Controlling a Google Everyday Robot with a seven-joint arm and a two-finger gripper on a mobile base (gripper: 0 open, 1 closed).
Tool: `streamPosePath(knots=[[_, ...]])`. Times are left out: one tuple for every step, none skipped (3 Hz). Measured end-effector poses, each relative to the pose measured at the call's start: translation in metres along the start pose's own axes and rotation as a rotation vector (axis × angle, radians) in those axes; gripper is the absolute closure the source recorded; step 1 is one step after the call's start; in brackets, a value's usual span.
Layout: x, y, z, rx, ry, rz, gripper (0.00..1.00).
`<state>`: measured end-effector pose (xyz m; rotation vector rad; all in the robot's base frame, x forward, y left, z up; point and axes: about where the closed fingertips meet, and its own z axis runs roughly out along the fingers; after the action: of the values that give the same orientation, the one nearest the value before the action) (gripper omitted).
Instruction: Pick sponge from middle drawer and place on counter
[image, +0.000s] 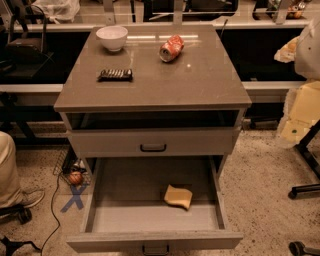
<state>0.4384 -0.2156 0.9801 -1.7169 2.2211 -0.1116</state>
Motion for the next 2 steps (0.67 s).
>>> streamPosePath(knots=[[0.0, 0.0, 0.0, 0.0, 0.0, 0.0, 0.0], [0.003, 0.013, 0.013, -0.052, -0.052, 0.042, 0.0]])
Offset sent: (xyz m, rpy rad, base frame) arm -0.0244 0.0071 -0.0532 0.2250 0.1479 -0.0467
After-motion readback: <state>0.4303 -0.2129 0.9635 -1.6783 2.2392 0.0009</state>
